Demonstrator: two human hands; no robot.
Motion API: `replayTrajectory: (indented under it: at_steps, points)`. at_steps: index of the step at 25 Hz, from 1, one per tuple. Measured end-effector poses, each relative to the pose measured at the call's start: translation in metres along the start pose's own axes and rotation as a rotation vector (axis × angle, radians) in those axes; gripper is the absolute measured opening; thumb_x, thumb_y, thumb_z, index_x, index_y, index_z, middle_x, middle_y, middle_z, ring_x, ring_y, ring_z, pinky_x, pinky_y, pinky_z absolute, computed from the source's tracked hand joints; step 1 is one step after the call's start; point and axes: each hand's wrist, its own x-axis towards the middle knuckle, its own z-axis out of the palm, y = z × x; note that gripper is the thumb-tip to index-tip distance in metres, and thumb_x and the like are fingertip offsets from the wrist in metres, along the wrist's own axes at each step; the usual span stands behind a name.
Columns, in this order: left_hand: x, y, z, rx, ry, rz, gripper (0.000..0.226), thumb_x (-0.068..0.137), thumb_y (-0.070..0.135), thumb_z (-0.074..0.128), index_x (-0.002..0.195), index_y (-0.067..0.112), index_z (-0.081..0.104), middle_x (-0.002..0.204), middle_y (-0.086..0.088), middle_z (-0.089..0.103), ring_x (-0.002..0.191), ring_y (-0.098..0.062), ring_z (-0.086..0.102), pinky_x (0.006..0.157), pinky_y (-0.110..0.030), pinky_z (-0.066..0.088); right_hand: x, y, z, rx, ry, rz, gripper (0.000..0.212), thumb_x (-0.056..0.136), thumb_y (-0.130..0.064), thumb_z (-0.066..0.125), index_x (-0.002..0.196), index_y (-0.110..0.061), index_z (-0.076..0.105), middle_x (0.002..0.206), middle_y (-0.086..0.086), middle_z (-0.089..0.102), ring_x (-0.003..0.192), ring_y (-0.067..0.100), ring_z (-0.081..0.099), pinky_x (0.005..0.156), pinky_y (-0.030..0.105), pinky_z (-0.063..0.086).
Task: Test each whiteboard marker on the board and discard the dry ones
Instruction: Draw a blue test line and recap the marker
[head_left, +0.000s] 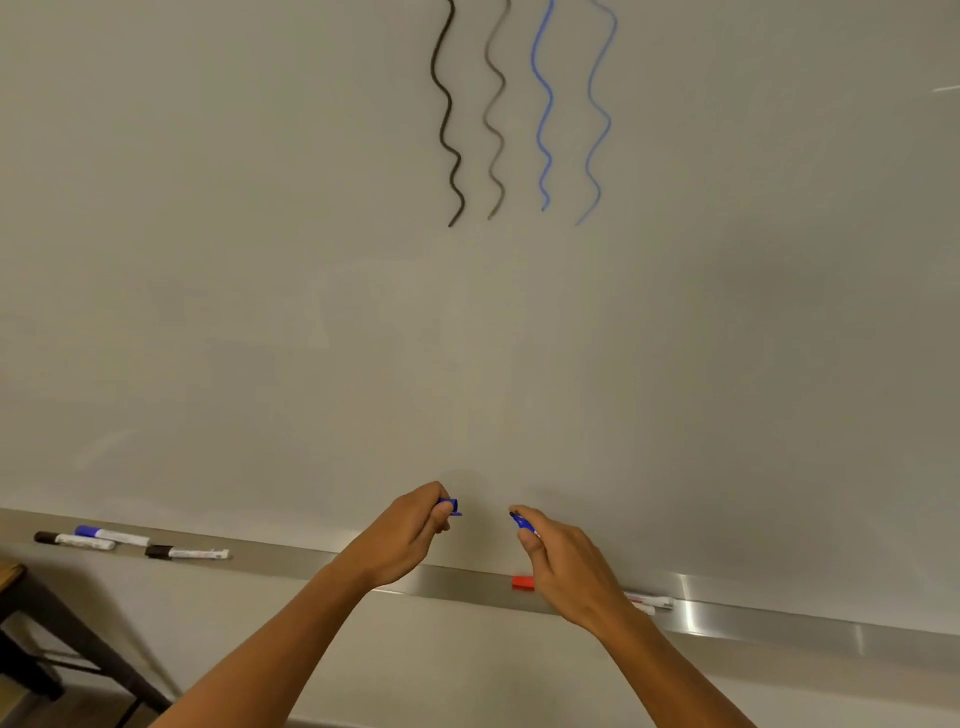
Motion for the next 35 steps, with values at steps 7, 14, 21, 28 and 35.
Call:
replayTrajectory:
  at_steps: [7, 14, 21, 28, 35]
  points:
    - [0.034, 0.026, -0.055, 0.137, 0.204, 0.125, 0.036, 0.091, 0.063, 0.042, 0.075, 0.031, 0.043, 0.069, 0.009, 0.049, 0.066, -0.011, 0.05, 0.064, -0.024, 0.044, 0.014, -0.003, -0.032, 0.106, 0.069, -0.024, 0.042, 0.108, -0.031, 0.037, 0.149, -0.028, 0.044, 0.105, -0.013, 0.059, 0.095, 0.005, 0.058, 0.084, 0.018, 0.049]
    - [0.085, 0.066, -0.135, 0.146, 0.434, 0.214, 0.053, 0.096, 0.059, 0.029, 0.072, 0.02, 0.055, 0.071, 0.003, 0.057, 0.067, -0.015, 0.059, 0.064, -0.031, 0.047, 0.038, -0.022, -0.097, 0.246, 0.228, -0.05, 0.038, 0.107, -0.024, 0.042, 0.132, -0.051, 0.036, 0.095, -0.011, 0.065, 0.07, 0.004, 0.058, 0.068, 0.018, 0.048]
    - [0.123, 0.115, -0.197, 0.254, 0.592, 0.314, 0.033, 0.1, 0.044, 0.032, 0.101, 0.018, 0.052, 0.072, 0.01, 0.054, 0.063, -0.009, 0.052, 0.059, -0.021, 0.039, 0.064, -0.063, -0.163, 0.301, 0.381, -0.188, 0.036, 0.107, -0.011, 0.039, 0.115, -0.036, 0.063, 0.091, -0.006, 0.056, 0.056, 0.01, 0.058, 0.057, 0.024, 0.051]
    - [0.156, 0.152, -0.241, 0.369, 0.699, 0.254, 0.042, 0.09, 0.042, 0.066, 0.065, 0.011, 0.052, 0.048, 0.001, 0.043, 0.044, -0.016, 0.038, 0.05, -0.027, 0.038, 0.088, -0.115, -0.218, 0.338, 0.408, -0.235, 0.052, 0.098, -0.025, 0.061, 0.144, -0.037, 0.04, 0.118, -0.006, 0.056, 0.077, 0.016, 0.074, 0.072, 0.031, 0.062]
    - [0.171, 0.181, -0.272, 0.745, 0.901, 0.064, 0.052, 0.091, 0.06, 0.055, 0.059, 0.019, 0.05, 0.044, 0.004, 0.04, 0.042, -0.014, 0.038, 0.048, -0.021, 0.026, 0.114, -0.129, -0.254, 0.157, 0.509, -0.263, 0.061, 0.091, -0.003, 0.065, 0.142, -0.032, 0.047, 0.126, -0.002, 0.06, 0.088, 0.005, 0.072, 0.072, 0.024, 0.06]
